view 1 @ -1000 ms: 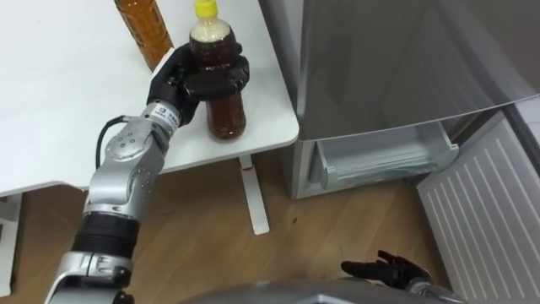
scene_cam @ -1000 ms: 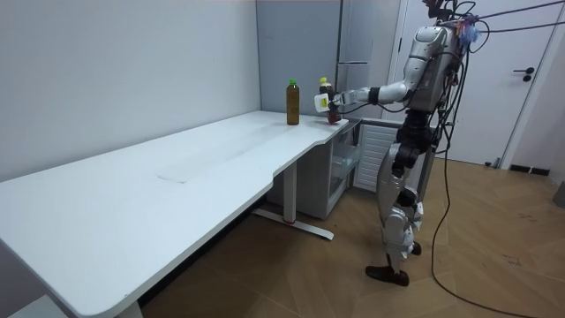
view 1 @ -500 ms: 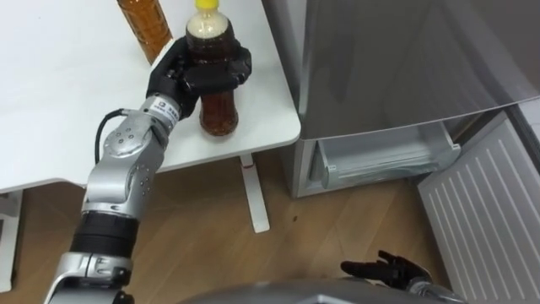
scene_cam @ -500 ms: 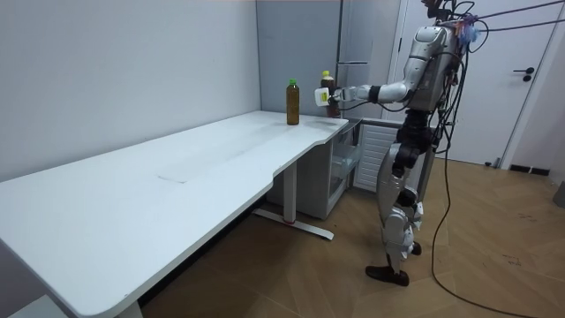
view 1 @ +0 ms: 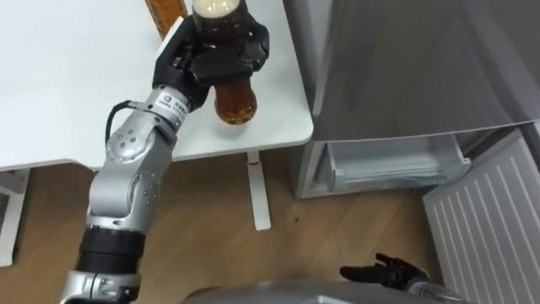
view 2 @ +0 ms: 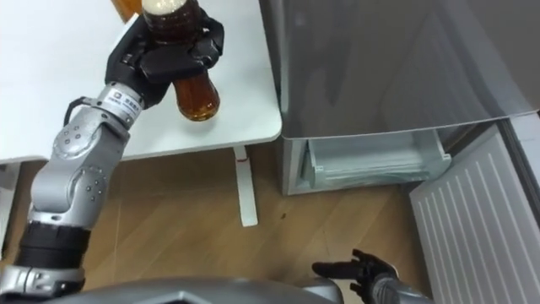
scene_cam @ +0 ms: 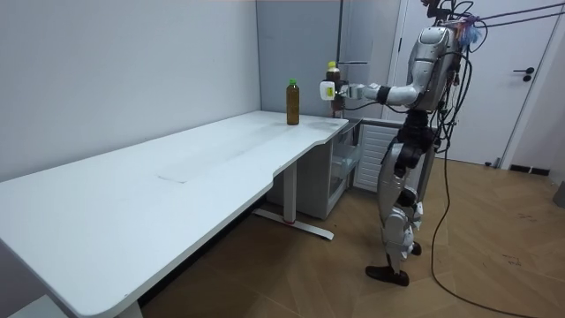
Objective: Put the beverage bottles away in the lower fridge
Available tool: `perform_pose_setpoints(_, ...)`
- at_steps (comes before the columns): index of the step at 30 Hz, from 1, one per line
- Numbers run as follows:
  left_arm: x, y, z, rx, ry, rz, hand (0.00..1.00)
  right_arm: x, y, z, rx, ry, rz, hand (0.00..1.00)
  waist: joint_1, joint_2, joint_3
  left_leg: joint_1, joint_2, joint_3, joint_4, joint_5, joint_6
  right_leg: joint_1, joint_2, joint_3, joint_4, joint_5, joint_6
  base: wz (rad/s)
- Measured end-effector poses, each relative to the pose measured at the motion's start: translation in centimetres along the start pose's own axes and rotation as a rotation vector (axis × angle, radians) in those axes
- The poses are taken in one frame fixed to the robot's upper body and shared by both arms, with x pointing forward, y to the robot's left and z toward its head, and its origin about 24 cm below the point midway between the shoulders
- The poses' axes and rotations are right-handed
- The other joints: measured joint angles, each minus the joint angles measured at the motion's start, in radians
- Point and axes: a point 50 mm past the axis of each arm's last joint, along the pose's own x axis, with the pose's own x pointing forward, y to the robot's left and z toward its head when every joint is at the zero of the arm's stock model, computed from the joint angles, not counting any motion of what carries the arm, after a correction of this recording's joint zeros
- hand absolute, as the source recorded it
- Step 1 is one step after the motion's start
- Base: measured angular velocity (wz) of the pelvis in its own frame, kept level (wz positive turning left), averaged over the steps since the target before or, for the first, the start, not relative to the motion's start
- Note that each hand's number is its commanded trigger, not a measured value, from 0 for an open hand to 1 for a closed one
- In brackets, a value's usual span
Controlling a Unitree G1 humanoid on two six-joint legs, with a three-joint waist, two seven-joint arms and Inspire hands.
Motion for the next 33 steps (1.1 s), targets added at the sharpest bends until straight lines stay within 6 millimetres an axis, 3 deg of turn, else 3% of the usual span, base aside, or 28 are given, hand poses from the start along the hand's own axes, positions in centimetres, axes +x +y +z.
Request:
perform_pose_setpoints(5, 0.0, -0.6, 0.6, 0.005, -0.026, -0.047, 1.0, 0.0, 0.1, 0.1, -0.049, 0.015, 0.006, 0.0, 0.031, -0.007, -0.0059, -0.041, -0.005, -0.049, 0.033, 0.0, 0.0, 0.001, 0.001, -0.048, 0.001, 0.0, 0.0, 0.27)
perform_pose_setpoints(13, -2.0, -1.5, -0.1, -0.142, -0.038, -0.109, 1.0, 0.2, 0.7, 0.1, -0.129, 0.029, 0.022, 0.0, 0.081, -0.006, -0.0066, -0.043, -0.011, -0.067, 0.034, 0.001, 0.002, 0.018, -0.002, -0.07, 0.001, 0.0, 0.0, 0.08)
perform_pose_setpoints(22, -3.0, -1.7, -1.1, -0.168, -0.003, -0.145, 1.0, 0.4, 1.6, 1.2, -0.301, 0.023, 0.049, 0.0, 0.141, -0.019, 0.0009, -0.06, -0.015, -0.088, 0.037, 0.003, 0.003, 0.015, -0.003, -0.094, 0.001, 0.0, 0.0, 0.08)
perform_pose_setpoints(28, -3.8, -1.7, -2.3, -0.189, 0.04, -0.15, 1.0, 0.5, 2.7, 2.9, -0.406, -0.017, 0.109, 0.0, 0.141, -0.022, 0.006, -0.079, -0.017, -0.102, 0.064, 0.002, 0.004, 0.011, -0.002, -0.105, 0.002, 0.0, 0.0, 0.07)
perform_pose_setpoints(33, -3.8, -2.0, -3.3, -0.204, 0.085, -0.17, 1.0, 0.3, 3.9, 4.3, -0.435, -0.07, 0.189, 0.0, 0.139, -0.01, 0.012, -0.107, -0.016, -0.119, 0.09, 0.0, 0.005, -0.002, 0.002, -0.113, 0.017, 0.0, 0.0, 0.09)
